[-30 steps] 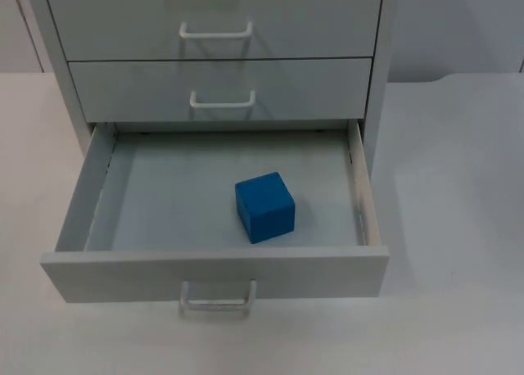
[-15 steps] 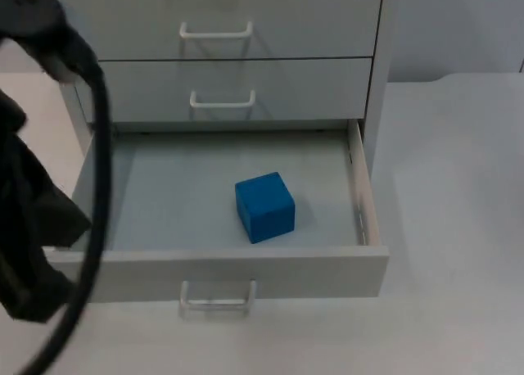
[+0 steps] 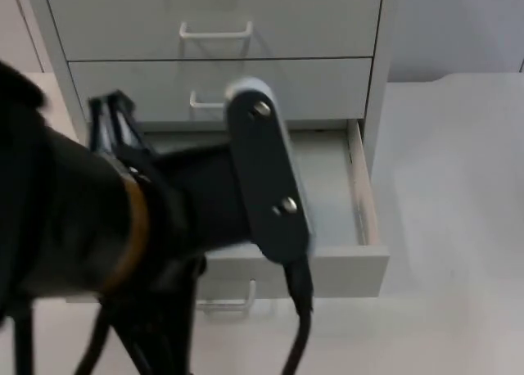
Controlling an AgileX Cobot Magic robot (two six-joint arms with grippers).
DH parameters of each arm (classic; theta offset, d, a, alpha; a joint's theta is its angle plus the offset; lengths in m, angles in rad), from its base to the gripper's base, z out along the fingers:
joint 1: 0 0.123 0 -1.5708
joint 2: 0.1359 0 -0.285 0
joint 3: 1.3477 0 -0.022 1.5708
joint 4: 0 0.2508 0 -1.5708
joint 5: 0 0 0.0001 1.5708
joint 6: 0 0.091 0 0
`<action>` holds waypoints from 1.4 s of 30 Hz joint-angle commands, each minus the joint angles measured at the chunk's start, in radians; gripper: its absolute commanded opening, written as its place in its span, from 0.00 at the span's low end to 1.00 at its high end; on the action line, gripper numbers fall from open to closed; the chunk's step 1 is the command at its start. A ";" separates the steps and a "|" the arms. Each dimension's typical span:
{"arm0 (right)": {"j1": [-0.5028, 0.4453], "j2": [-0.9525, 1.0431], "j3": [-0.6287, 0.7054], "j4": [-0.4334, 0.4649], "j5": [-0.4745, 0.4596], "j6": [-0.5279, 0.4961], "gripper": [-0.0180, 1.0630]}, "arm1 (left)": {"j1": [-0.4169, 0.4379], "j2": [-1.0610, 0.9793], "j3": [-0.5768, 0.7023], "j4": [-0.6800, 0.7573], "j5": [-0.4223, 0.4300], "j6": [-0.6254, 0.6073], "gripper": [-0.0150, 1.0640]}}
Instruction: Open the drawer with the left hand, place the block into the drawer with the right hand, then close the drawer with the left hand.
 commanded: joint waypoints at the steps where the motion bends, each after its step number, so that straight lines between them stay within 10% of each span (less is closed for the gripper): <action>1: -0.007 -0.006 0.002 -0.001 -0.007 -0.011 0.76 | -0.011 0.037 -0.006 0.075 -0.015 -0.049 0.01; 13: -0.007 -0.006 0.002 -0.001 -0.005 -0.011 0.76 | -0.009 0.242 -0.006 0.303 -0.151 -0.147 0.01; 32: -0.007 -0.006 0.002 -0.001 -0.009 -0.011 0.76 | 0.253 0.328 -0.007 0.518 -0.371 -0.296 0.01; 42: -0.007 -0.006 0.002 -0.003 -0.011 -0.011 0.76 | 0.255 0.412 -0.062 0.550 -0.317 -0.303 0.01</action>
